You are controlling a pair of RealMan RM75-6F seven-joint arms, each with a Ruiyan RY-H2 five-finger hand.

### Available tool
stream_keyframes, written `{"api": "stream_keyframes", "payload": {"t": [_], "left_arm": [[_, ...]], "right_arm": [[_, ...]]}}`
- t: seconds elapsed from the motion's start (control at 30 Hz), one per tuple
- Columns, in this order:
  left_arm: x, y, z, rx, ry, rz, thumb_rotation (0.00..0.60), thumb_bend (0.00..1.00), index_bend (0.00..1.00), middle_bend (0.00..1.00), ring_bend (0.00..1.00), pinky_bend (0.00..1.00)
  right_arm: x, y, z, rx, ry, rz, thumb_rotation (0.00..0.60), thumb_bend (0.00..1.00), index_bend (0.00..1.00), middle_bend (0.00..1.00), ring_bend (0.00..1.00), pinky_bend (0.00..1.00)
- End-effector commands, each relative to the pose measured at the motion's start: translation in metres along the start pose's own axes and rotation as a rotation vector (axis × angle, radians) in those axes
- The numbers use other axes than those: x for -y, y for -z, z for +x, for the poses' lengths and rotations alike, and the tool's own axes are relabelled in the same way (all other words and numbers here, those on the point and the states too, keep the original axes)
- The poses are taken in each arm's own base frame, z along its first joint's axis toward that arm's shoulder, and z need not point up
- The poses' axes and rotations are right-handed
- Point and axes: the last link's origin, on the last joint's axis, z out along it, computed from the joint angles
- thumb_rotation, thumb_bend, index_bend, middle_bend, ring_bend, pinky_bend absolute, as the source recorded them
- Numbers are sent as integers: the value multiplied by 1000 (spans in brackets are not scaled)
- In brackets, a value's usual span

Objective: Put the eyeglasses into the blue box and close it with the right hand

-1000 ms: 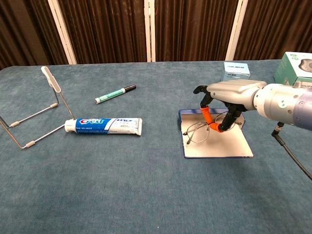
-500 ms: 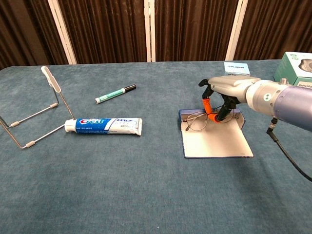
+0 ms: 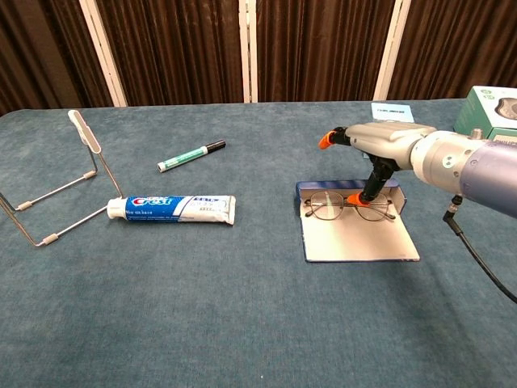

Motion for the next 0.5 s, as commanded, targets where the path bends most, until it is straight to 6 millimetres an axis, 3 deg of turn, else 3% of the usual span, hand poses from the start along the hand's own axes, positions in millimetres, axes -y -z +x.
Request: {"api": "stream_keyframes", "payload": {"t": [0.03,0.17,0.5], "left_arm": [[0,0,0,0,0,-1,600,0,0,0,0,0],[-1,1,1,-3,4,-3,600,0,0,0,0,0],[3,-1,2,0,12,10,600,0,0,0,0,0]], "right_arm": [[0,3,2,-7,6,11,600,117,67,0,0,0],[4,3,-1,-3,40,33,600,32,46,0,0,0],[11,-9,-10,-2,82,32,600,30,46,0,0,0]]}}
